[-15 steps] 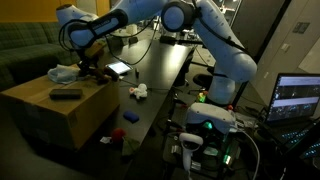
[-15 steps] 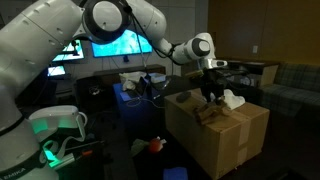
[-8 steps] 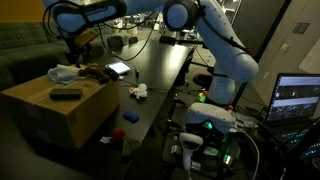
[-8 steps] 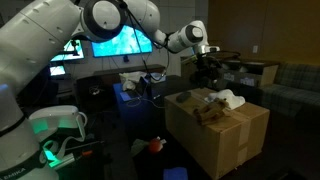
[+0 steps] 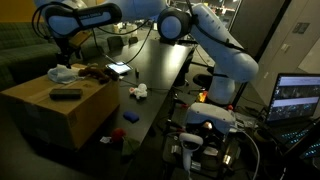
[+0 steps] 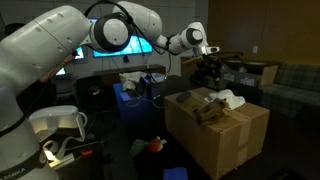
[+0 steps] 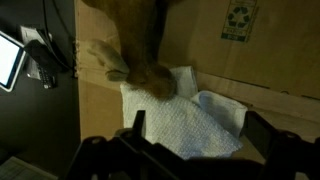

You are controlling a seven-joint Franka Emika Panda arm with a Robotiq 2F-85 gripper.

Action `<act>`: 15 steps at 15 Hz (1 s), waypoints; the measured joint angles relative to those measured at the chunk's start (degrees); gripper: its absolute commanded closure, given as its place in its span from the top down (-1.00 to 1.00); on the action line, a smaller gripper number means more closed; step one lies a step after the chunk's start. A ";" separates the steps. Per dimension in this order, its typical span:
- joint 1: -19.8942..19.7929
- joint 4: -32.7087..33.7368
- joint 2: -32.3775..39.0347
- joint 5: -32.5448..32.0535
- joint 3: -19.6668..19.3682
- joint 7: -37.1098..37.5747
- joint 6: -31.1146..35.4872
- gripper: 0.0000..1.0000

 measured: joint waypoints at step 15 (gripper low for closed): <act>-4.93 13.26 14.36 1.27 3.00 -14.71 9.72 1.00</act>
